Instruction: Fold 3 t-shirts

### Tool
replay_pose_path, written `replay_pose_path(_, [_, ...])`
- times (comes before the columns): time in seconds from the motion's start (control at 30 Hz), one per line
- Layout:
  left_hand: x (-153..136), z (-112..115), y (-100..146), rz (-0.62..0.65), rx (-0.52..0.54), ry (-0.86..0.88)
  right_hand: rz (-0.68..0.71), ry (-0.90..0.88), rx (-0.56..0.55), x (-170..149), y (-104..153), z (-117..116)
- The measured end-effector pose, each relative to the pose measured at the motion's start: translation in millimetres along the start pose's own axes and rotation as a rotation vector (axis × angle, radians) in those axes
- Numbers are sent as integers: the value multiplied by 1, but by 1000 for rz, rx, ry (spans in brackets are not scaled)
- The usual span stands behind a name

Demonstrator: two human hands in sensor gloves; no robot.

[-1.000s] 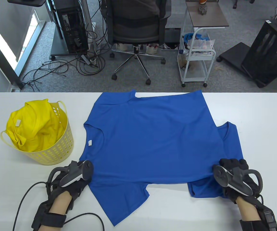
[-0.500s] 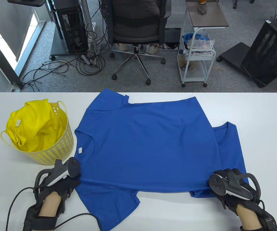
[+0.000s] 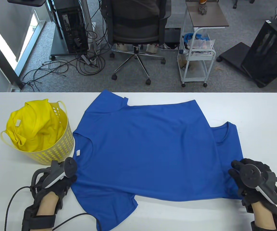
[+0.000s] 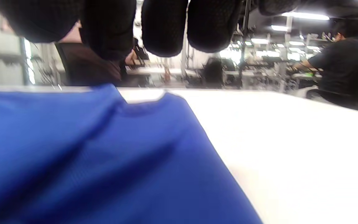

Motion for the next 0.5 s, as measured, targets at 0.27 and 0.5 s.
replay_pose_path(0.27, [-33,0,-6,-110,24,86,98,66,142,29,-12,-23])
replay_pose_path(0.5, [-35,1,-7,-133,10,89,177,72,150,48,-7,-22])
Point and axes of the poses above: the tracker on the back of each hand, its own x axis roughly to the thumb side, its own y axis roughly from the fingertips to the wrist, z = x × y, the point moved 2 cm from there along -y, roughly from the wrist to the fingertips, and after that the axes turned 12 degrees about y, right-handed, at the moved point
